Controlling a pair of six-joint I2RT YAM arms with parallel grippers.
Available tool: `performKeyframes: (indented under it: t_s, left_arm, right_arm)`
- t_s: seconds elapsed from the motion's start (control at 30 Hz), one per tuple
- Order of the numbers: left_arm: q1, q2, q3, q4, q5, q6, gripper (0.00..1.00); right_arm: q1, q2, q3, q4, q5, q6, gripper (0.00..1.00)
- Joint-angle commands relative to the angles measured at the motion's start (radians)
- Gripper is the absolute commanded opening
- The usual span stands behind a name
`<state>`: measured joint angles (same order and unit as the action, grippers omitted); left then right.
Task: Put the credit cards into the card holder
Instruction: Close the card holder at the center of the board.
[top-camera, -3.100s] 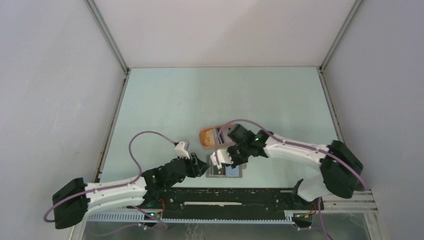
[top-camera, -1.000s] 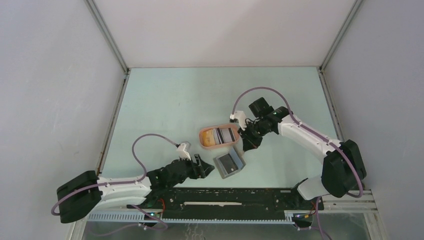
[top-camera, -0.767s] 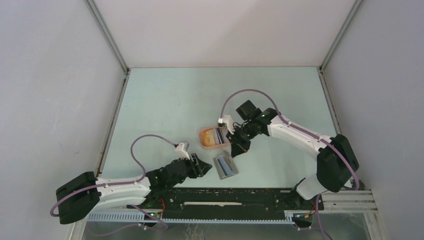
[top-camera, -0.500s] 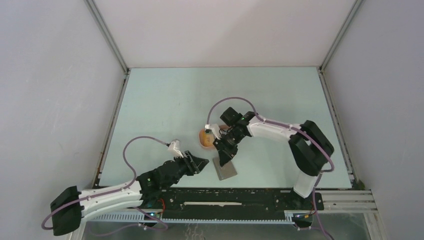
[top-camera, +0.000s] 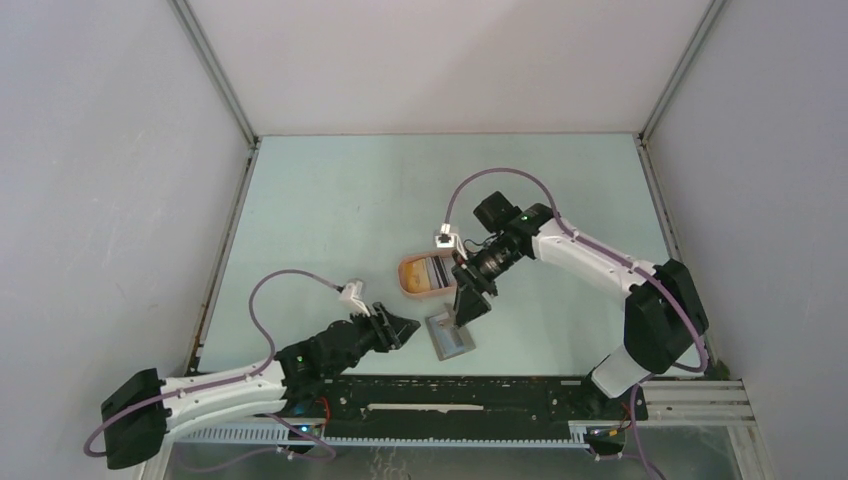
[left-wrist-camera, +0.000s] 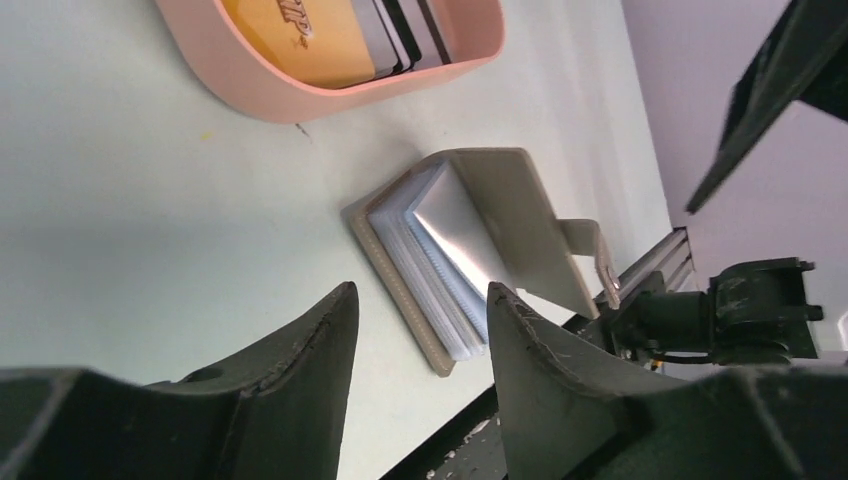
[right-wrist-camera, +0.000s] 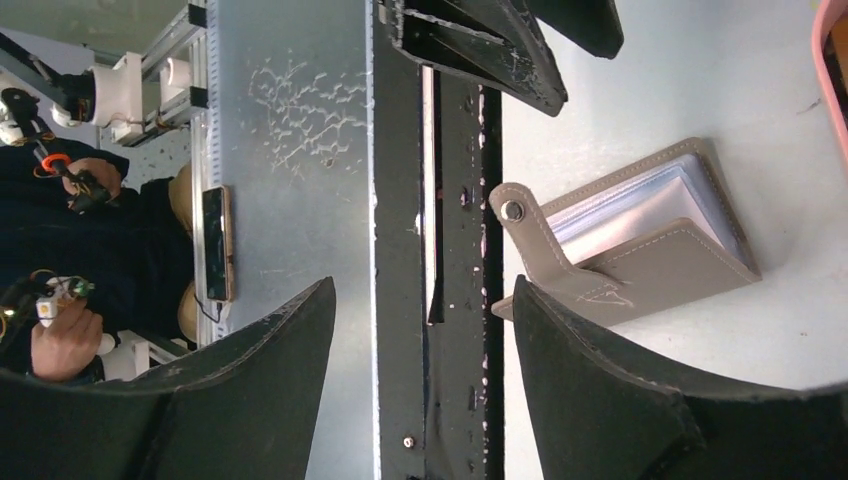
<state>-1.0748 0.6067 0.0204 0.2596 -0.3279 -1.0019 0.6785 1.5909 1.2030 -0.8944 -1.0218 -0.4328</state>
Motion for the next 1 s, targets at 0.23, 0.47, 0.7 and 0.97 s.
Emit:
performKeyframes:
  t_s: [0.23, 0.47, 0.7, 0.97]
  left_arm:
    - [0.006, -0.016, 0.02, 0.048, 0.001, 0.055, 0.54]
    - [0.006, 0.014, 0.037, 0.093, 0.05, 0.082, 0.54]
    - [0.004, 0.051, 0.052, 0.172, 0.103, 0.093, 0.56]
    - [-0.002, 0.22, 0.082, 0.302, 0.143, 0.097, 0.54]
  right_arm:
    - [-0.147, 0.04, -0.099, 0.157, 0.199, 0.168, 0.25]
    - [0.016, 0.148, -0.098, 0.197, 0.229, 0.202, 0.14]
    - [0.086, 0.224, -0.088, 0.269, 0.321, 0.274, 0.35]
    - [0.069, 0.235, -0.075, 0.251, 0.315, 0.261, 0.45]
